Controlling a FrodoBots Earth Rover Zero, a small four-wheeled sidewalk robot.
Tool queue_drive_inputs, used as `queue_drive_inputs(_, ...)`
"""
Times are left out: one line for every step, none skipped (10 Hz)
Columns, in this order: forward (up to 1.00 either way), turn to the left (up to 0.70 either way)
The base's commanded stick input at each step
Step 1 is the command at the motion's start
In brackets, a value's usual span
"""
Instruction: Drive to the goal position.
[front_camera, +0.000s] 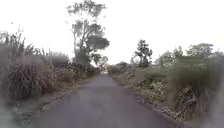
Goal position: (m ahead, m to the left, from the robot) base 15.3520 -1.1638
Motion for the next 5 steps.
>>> queue_drive_inputs(0.50, 0.01)
queue_drive_inputs(0.50, 0.01)
queue_drive_inputs(0.50, 0.01)
queue_drive_inputs(0.50, 0.01)
queue_drive_inputs(0.50, 0.01)
